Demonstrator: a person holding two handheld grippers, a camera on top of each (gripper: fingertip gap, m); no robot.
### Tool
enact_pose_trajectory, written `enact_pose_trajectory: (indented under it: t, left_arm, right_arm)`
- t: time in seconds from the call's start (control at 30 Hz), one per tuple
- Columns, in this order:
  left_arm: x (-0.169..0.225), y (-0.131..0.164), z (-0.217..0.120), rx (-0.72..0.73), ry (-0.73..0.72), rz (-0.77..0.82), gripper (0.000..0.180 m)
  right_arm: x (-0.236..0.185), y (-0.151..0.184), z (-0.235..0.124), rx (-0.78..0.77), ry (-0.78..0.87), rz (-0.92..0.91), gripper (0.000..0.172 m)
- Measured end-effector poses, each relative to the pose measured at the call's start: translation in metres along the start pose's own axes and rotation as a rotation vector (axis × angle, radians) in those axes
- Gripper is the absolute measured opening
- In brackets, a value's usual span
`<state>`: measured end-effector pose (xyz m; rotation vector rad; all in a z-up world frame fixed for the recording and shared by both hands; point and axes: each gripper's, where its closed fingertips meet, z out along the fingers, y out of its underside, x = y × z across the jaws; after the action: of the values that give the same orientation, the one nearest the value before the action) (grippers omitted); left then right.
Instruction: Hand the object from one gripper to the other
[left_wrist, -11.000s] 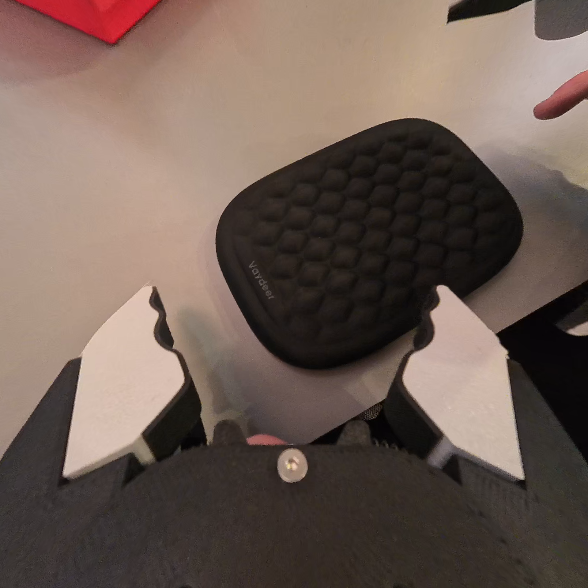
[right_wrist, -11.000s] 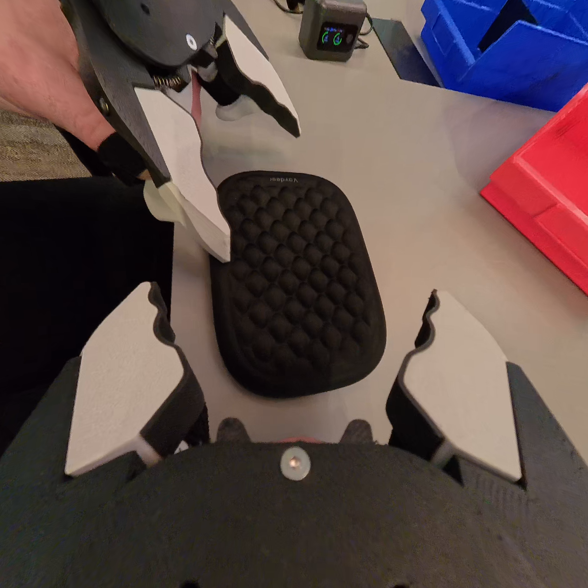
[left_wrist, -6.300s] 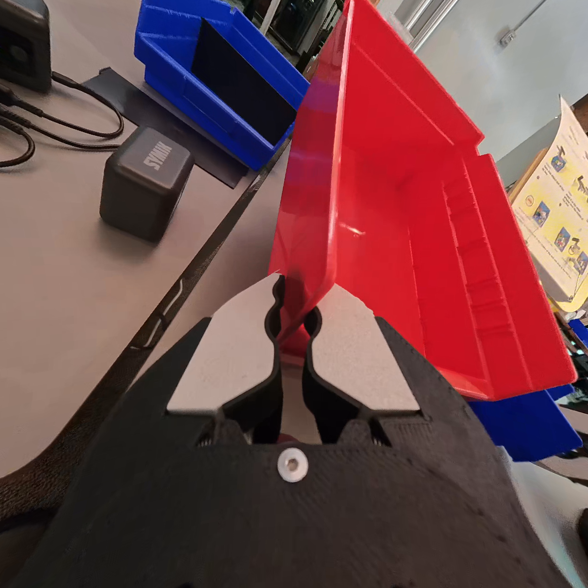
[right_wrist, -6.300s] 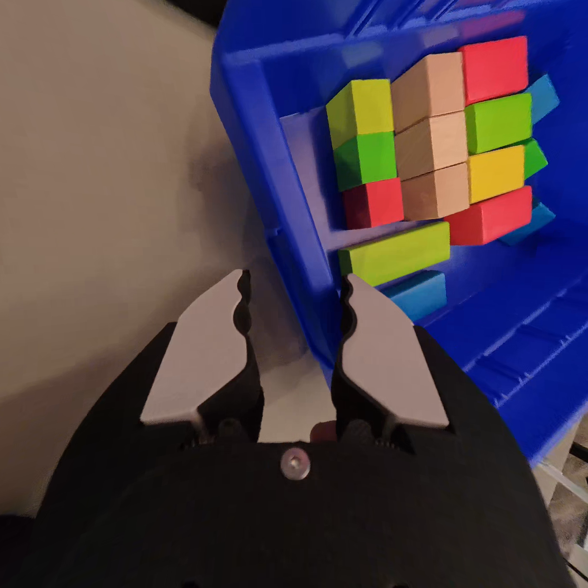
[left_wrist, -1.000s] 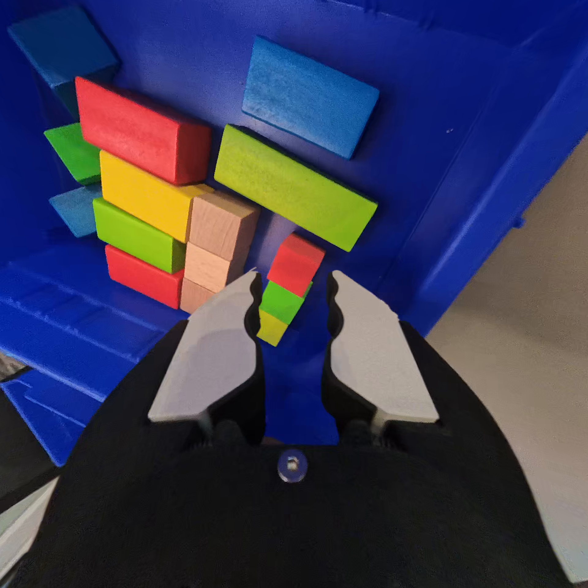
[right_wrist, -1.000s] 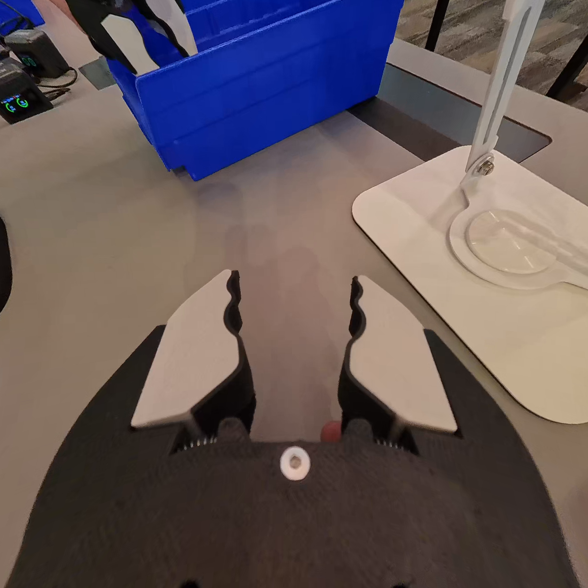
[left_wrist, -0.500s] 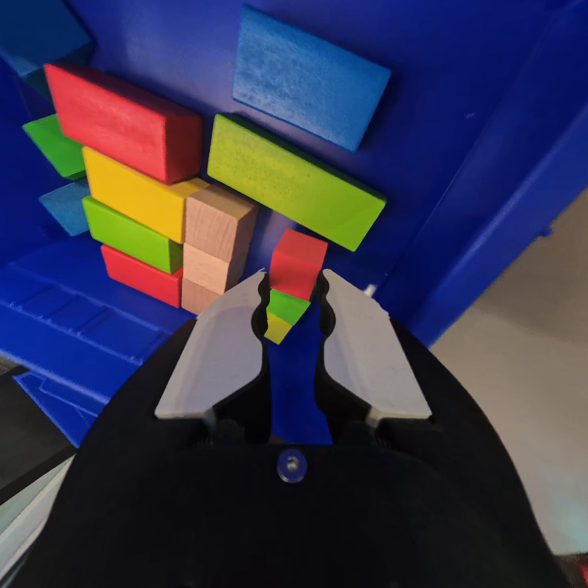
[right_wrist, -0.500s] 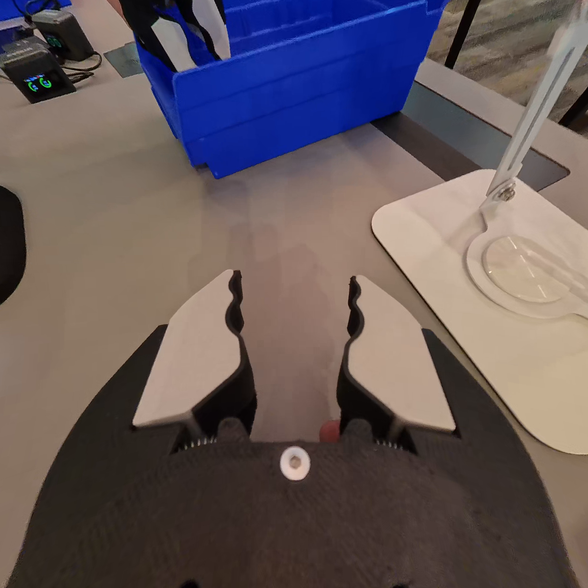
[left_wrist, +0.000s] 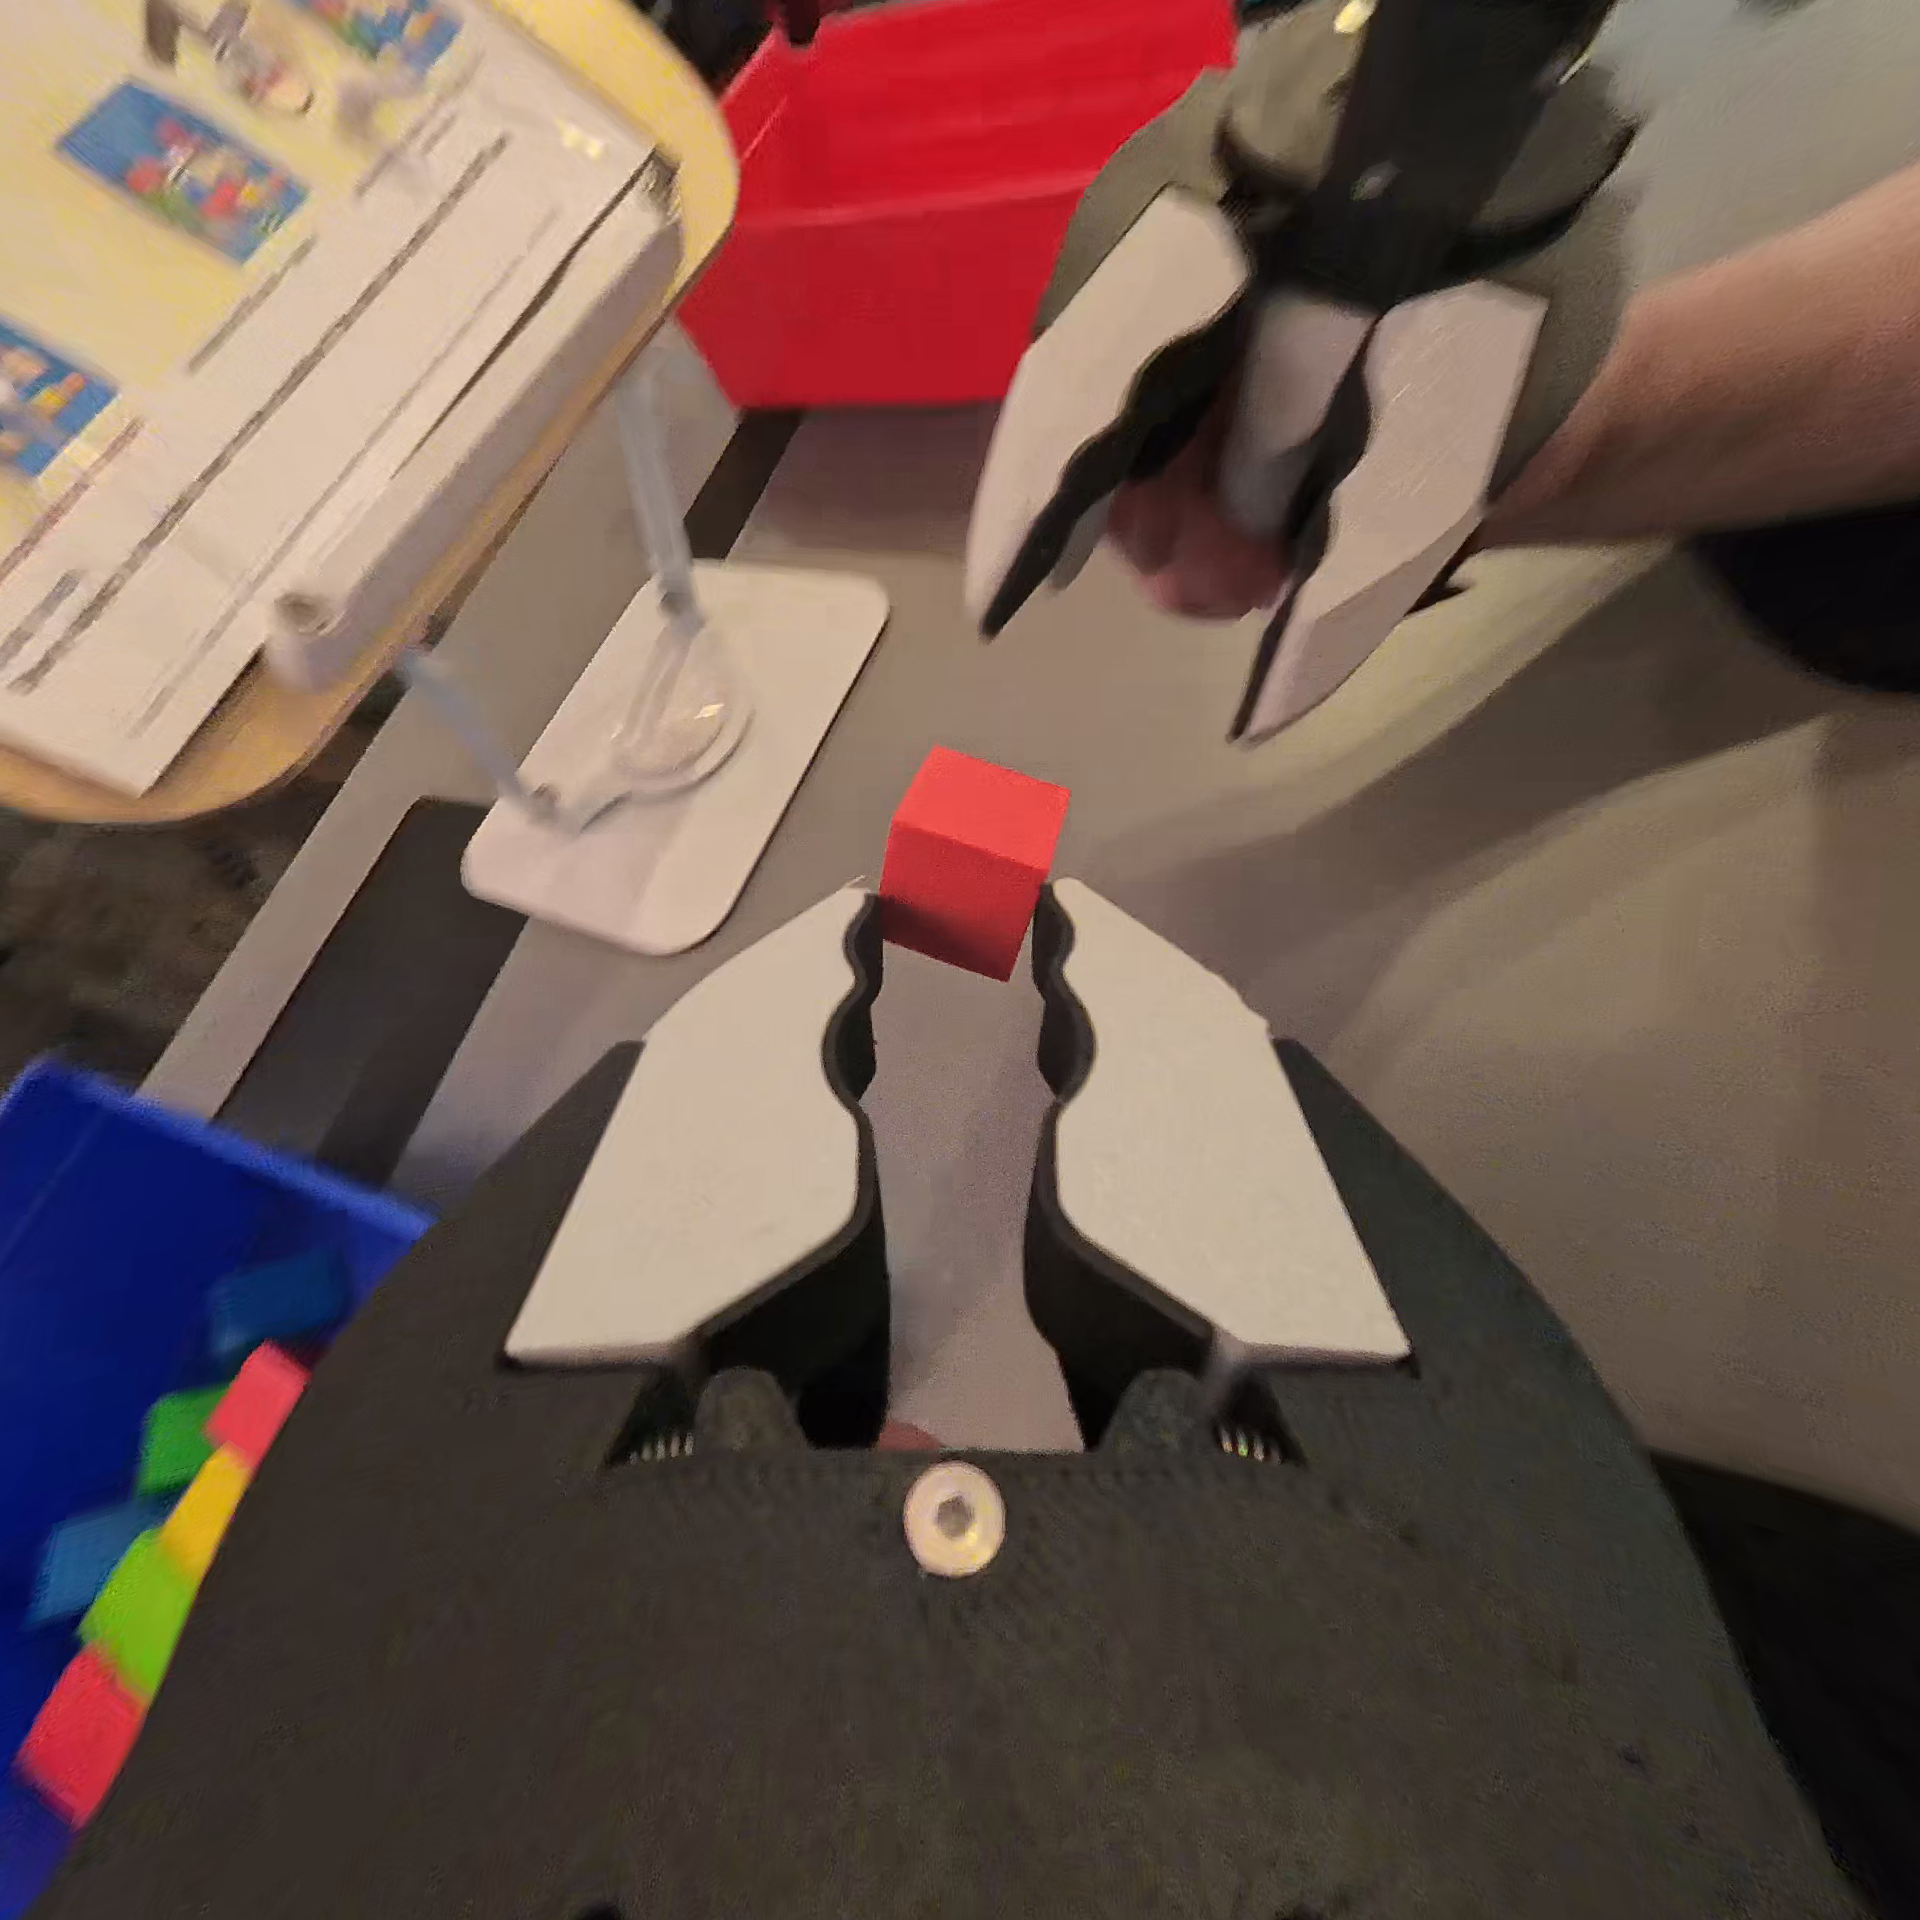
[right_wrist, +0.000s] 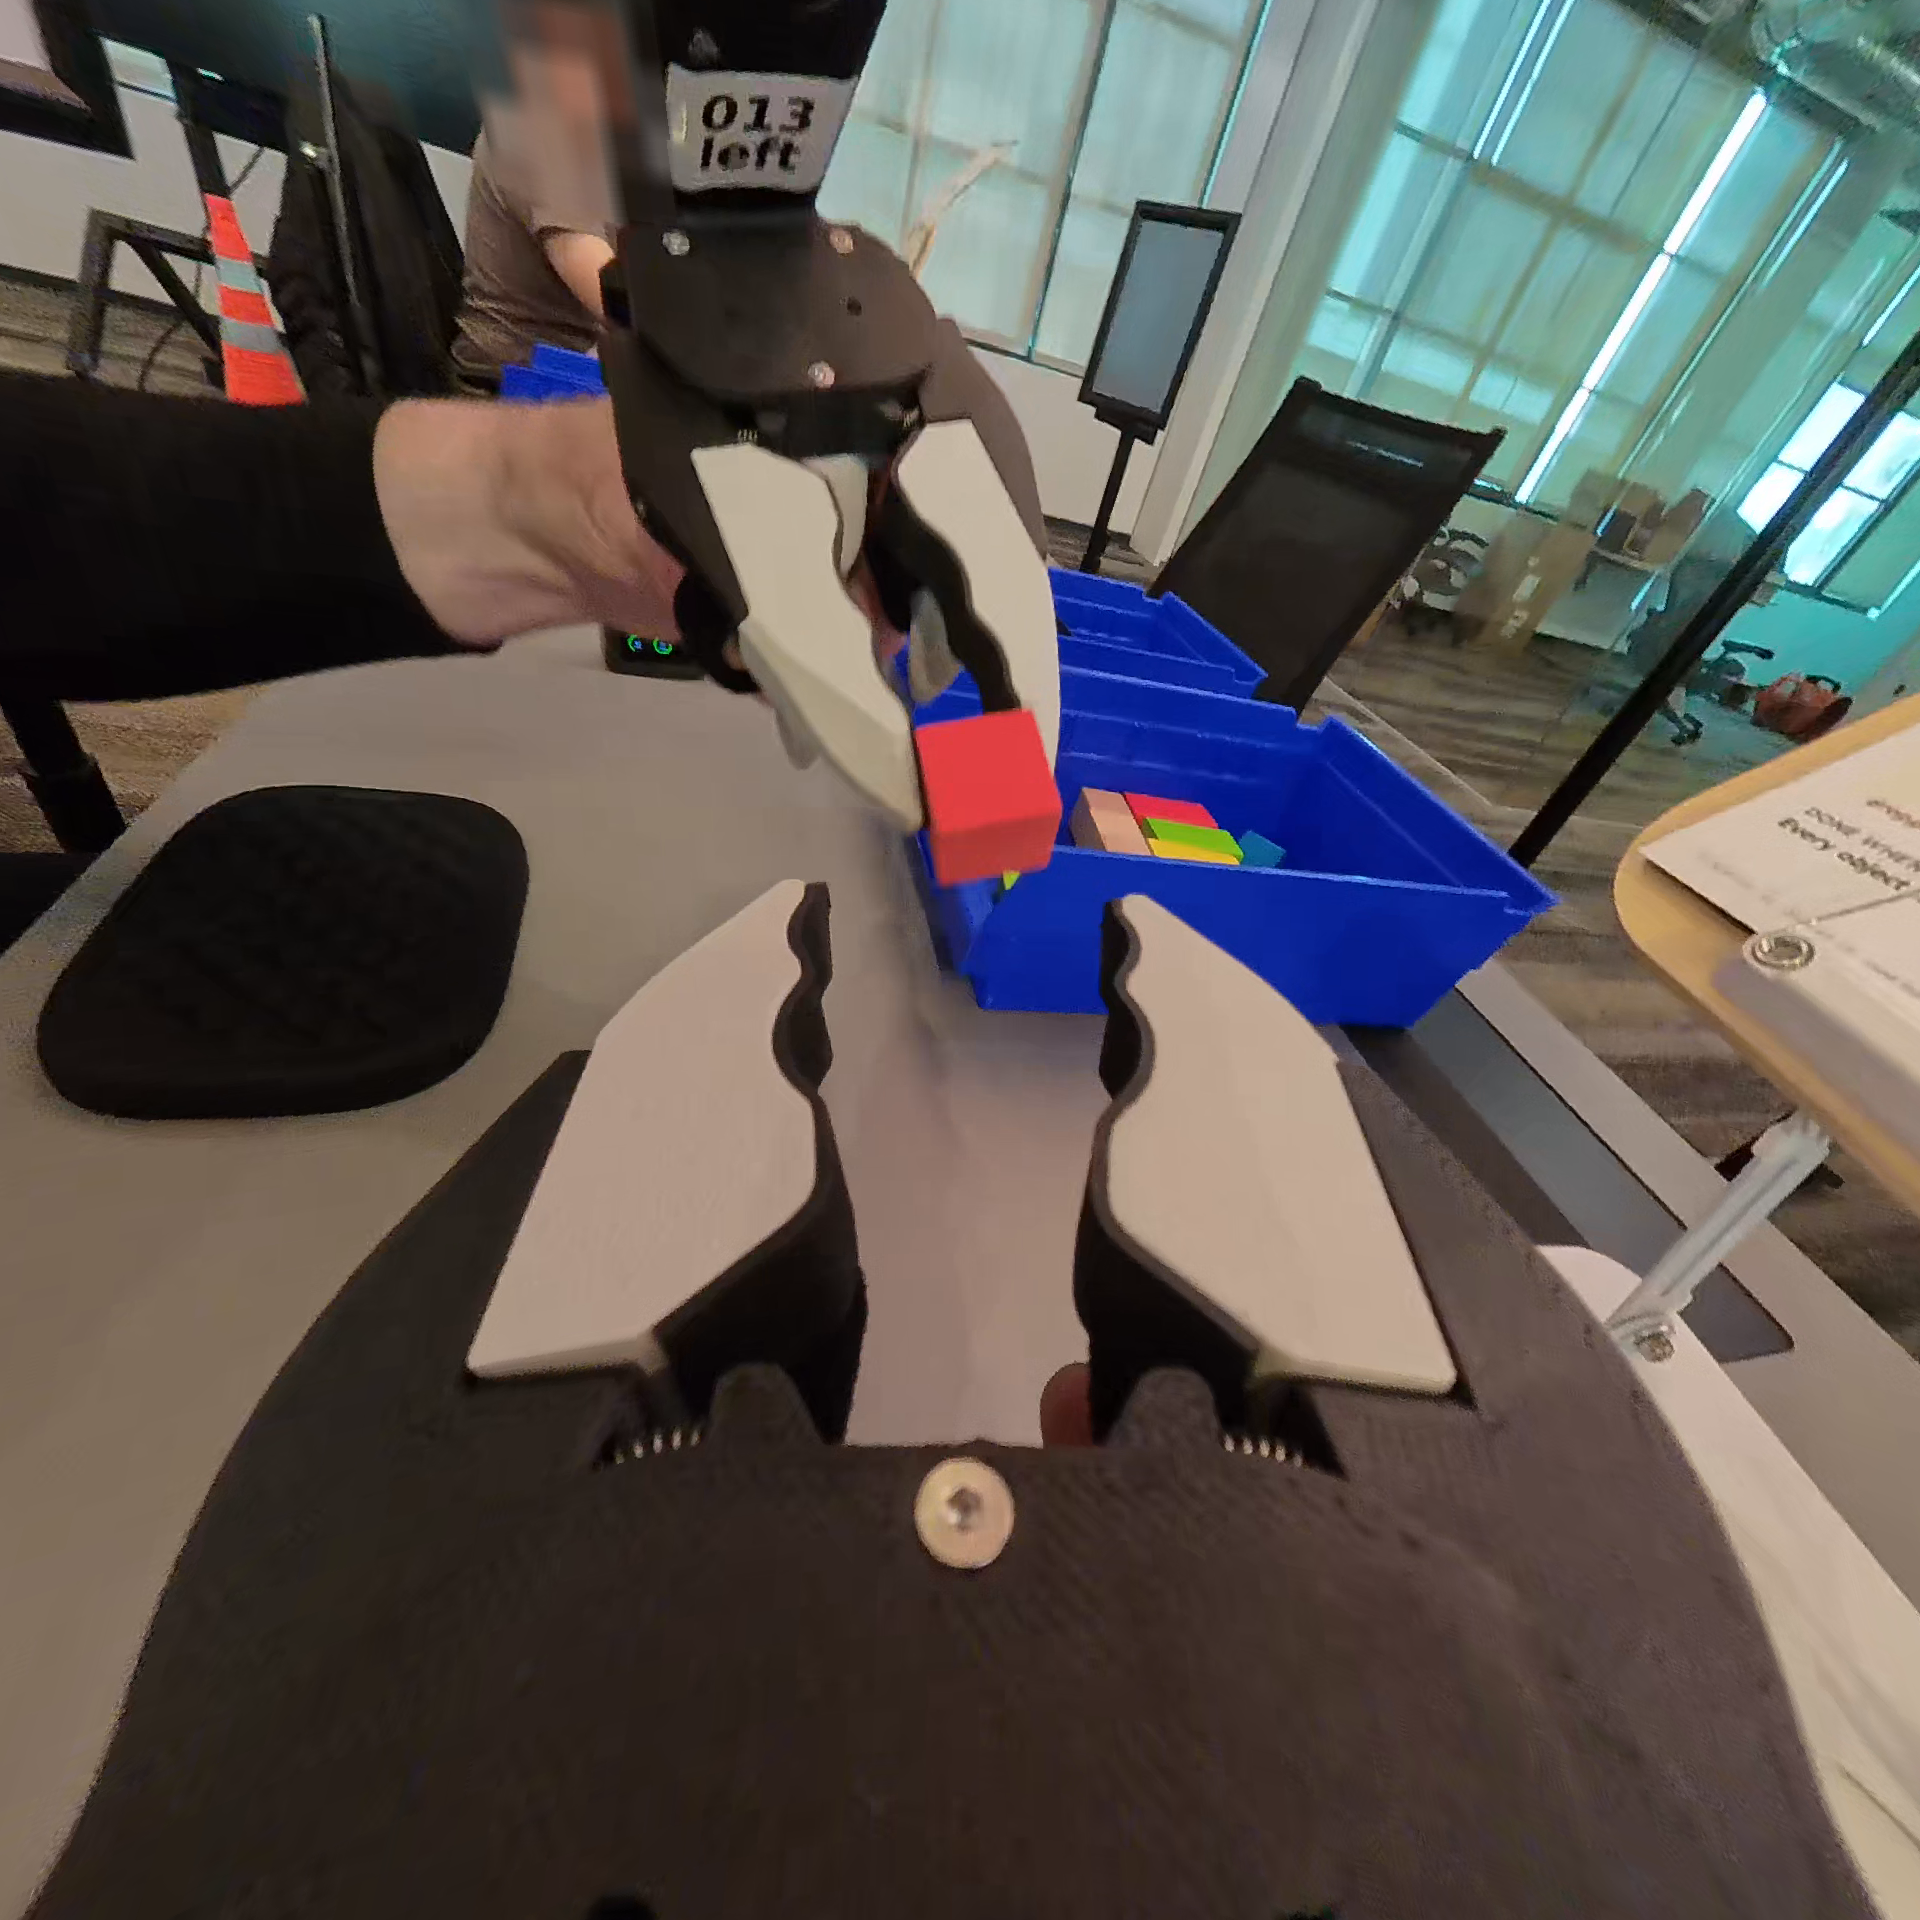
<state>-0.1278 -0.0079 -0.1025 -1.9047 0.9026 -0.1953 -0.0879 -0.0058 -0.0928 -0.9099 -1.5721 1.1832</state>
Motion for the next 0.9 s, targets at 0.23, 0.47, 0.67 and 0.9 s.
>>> enact_pose_trajectory:
  t: [0.23,0.47,0.67,0.9]
  left_arm:
    - [0.034,-0.028,0.021,0.157,0.098,-0.046,0.028]
    - [0.038,-0.034,0.020,0.232,0.134,-0.086,0.028]
    - [0.025,-0.016,0.007,0.207,0.029,-0.125,0.033]
    - [0.026,0.026,0.033,0.148,-0.071,-0.159,0.019]
  right_arm:
    - [-0.006,-0.009,-0.006,0.047,-0.051,0.014,0.030]
    - [-0.009,-0.015,-0.010,0.035,-0.078,0.015,0.025]
    - [0.050,-0.031,-0.065,-0.109,0.106,-0.024,0.025]
    - [0.206,0.026,-0.233,-0.659,0.404,0.006,0.024]
